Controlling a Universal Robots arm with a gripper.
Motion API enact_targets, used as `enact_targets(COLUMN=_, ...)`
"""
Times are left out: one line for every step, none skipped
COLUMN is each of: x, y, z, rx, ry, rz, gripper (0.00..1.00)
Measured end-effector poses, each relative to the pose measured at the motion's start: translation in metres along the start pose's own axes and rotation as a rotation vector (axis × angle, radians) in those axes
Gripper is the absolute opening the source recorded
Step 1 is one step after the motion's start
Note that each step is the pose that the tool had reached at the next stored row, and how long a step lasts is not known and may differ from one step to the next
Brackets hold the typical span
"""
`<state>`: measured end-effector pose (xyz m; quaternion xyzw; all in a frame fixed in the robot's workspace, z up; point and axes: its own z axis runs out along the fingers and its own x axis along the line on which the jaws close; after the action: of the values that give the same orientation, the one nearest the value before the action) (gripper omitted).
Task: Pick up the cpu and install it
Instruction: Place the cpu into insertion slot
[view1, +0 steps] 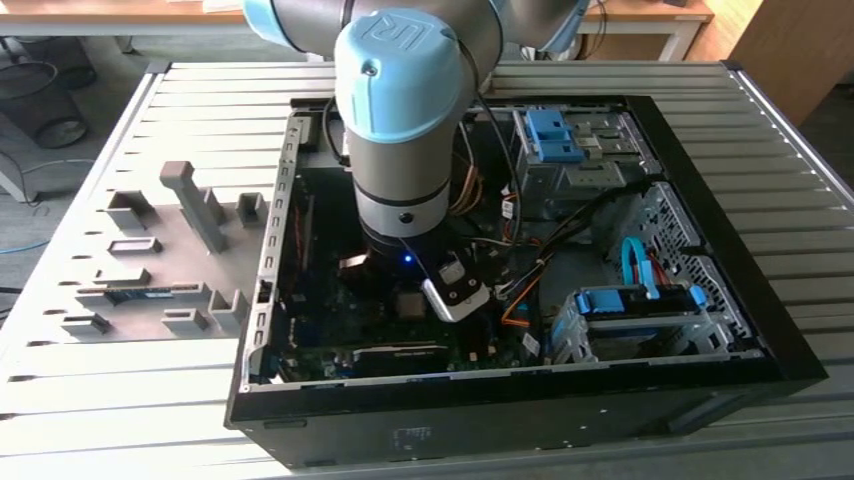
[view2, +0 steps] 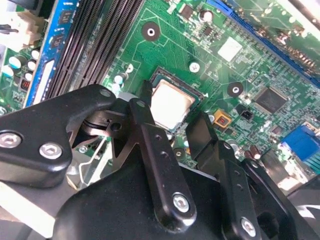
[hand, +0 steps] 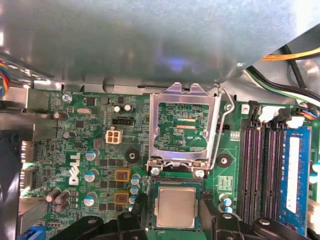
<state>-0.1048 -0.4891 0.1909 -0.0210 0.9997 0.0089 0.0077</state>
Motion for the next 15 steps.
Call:
enact_targets(x=0.0001, y=0.0000, z=-0.0022, rx=0.0008, ry=0.0006, rz=0.000, gripper=0.55)
enact_targets(x=0.0002, y=-0.0001, z=-0.0040, rx=0.0012, ry=0.0007, rz=0.000, gripper=0.55)
enact_targets(x=0.0001, y=0.0000, z=-0.0044, rx=0.0010, ry=0.0004, rz=0.000, gripper=0.55)
enact_targets(x=0.0000, y=0.0001, z=-0.0043, rx=0.0005, ry=0.0001, rz=0.000, gripper=0.55)
enact_targets(x=-0.0005, y=0.0000, z=-0.0045, rx=0.0005, ry=0.0007, rz=0.000, gripper=0.55)
enact_targets(x=-0.0009, y=0.0000, z=-0.0051, rx=0.0008, ry=0.0013, rz=0.000, gripper=0.55)
enact_targets(x=-0.0015, y=0.0000, z=-0.0068, rx=0.0006, ry=0.0023, rz=0.000, gripper=0.55)
enact_targets(x=-0.0020, y=0.0000, z=-0.0098, rx=0.0007, ry=0.0031, rz=0.000, gripper=0.55)
enact_targets(x=-0.0023, y=0.0001, z=-0.0136, rx=0.0005, ry=0.0034, rz=0.000, gripper=0.55)
enact_targets(x=-0.0024, y=0.0002, z=-0.0181, rx=0.0006, ry=0.0037, rz=0.000, gripper=0.55)
enact_targets(x=-0.0025, y=0.0003, z=-0.0226, rx=0.0005, ry=0.0036, rz=0.000, gripper=0.55)
enact_targets(x=-0.0026, y=0.0004, z=-0.0271, rx=0.0004, ry=0.0037, rz=0.000, gripper=0.55)
enact_targets(x=-0.0028, y=0.0004, z=-0.0312, rx=0.0006, ry=0.0039, rz=0.000, gripper=0.55)
enact_targets(x=-0.0029, y=0.0004, z=-0.0327, rx=0.0005, ry=0.0039, rz=0.000, gripper=0.55)
enact_targets(x=-0.0029, y=0.0005, z=-0.0330, rx=0.0007, ry=0.0039, rz=0.000, gripper=0.55)
